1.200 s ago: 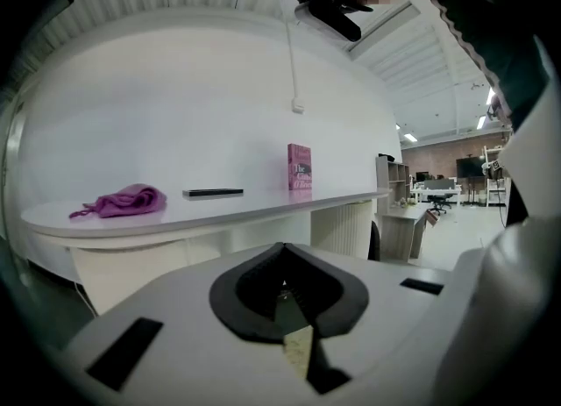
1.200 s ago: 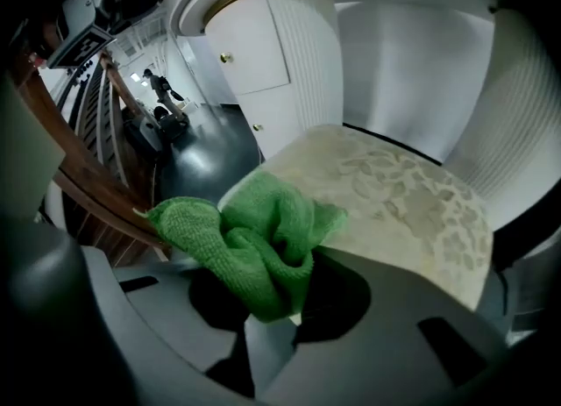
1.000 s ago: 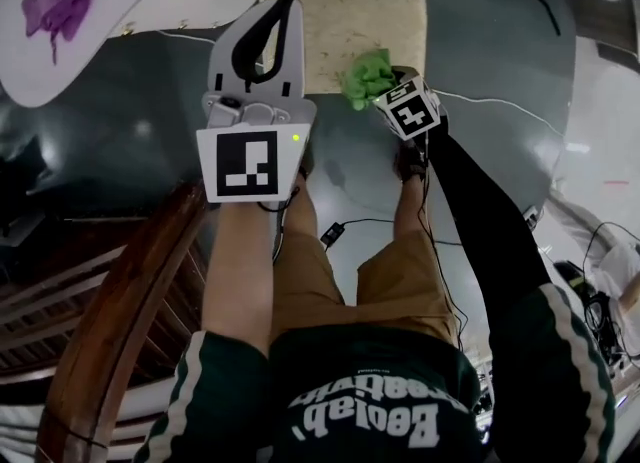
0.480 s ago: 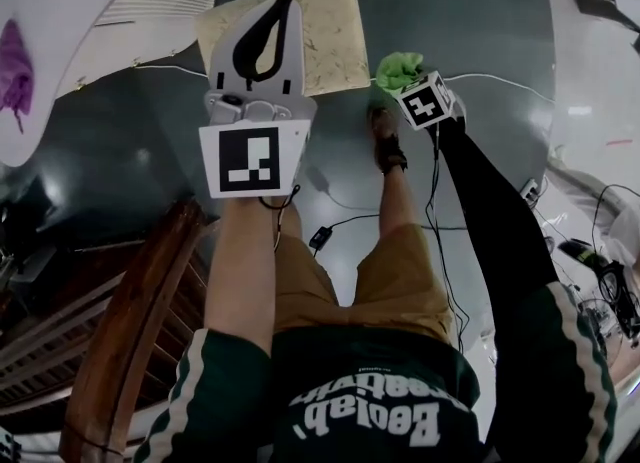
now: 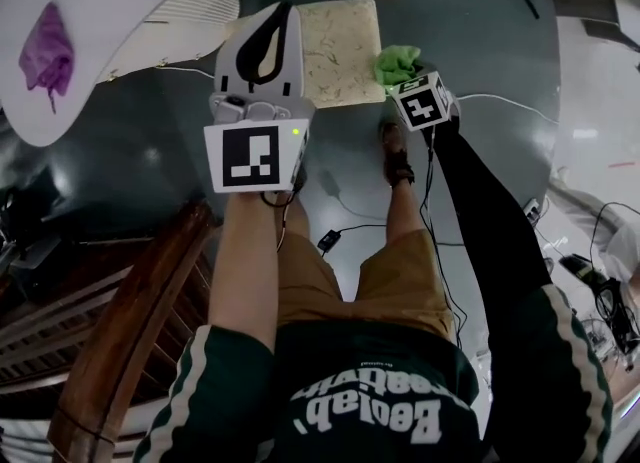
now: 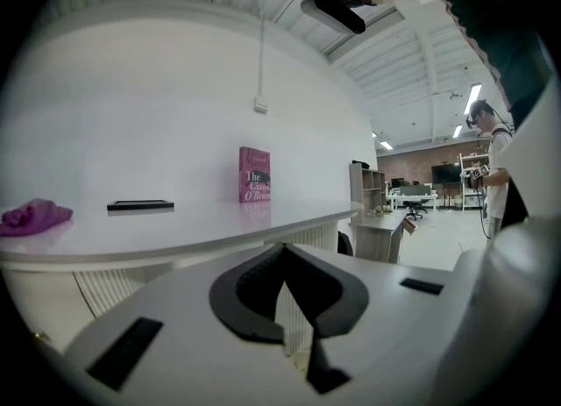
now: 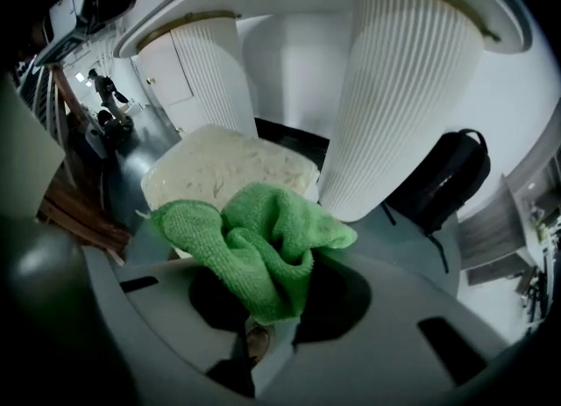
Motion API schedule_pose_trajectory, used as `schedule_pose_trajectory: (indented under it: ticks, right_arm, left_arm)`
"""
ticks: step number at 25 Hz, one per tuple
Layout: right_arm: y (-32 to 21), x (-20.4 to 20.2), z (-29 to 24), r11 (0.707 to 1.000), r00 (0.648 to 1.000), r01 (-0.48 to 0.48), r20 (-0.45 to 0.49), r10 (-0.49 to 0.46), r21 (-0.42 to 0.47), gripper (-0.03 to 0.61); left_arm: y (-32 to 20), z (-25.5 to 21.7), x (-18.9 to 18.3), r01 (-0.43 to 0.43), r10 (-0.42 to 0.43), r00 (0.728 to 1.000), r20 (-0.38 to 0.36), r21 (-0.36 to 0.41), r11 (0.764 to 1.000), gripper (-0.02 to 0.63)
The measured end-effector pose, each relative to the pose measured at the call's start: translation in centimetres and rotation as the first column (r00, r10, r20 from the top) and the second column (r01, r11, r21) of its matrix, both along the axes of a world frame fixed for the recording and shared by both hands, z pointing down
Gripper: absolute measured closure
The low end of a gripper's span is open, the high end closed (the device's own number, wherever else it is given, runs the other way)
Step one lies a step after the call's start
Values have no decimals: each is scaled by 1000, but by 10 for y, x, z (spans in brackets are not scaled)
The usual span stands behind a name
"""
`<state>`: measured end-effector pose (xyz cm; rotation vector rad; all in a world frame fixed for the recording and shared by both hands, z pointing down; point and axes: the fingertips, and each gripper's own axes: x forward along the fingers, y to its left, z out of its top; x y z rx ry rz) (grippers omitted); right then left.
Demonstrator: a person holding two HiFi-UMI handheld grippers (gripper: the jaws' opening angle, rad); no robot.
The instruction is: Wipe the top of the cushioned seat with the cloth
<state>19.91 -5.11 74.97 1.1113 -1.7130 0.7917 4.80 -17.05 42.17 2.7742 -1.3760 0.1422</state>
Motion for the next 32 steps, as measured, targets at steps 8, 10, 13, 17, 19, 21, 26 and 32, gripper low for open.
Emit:
schedule_pose_trajectory:
  ticks: [8,10,13,17,19,21,26,32]
  right_arm:
    - [-95,-27,-146,965,998,-30,53,17,261,489]
    - [-117,-35,-195,939,998,-33,70,10,343,489]
    - [-132,-43,-267,892,997,-38,82,1,450,489]
    - [-140,-49,-362,812,994,-81,110,21,578,489]
    - [-140,-54,-409,770,992,-86,128,5,632,488]
    - [-139,-55,-455,718,992,-82,129,-10,691,487]
    - [-127,-63,-545,600,981,-116,187,-56,792,486]
    - [-102,-63,-610,491,975,-149,210,-71,858,486]
  left_arm:
    - [-17,-94,-43,62,-65,997,36,75,995,598]
    - [-23,-123,-52,80,-85,995,46,100,992,598]
    - [-26,-163,-63,102,-109,993,47,124,987,598]
    - [-19,-209,-74,111,-117,993,30,157,981,598]
    - [-15,-225,-78,128,-138,989,54,166,978,598]
    - [-13,-242,-79,139,-153,986,65,177,974,598]
    - [2,-291,-90,146,-161,986,52,231,962,598]
    - [25,-328,-107,164,-176,984,24,255,953,598]
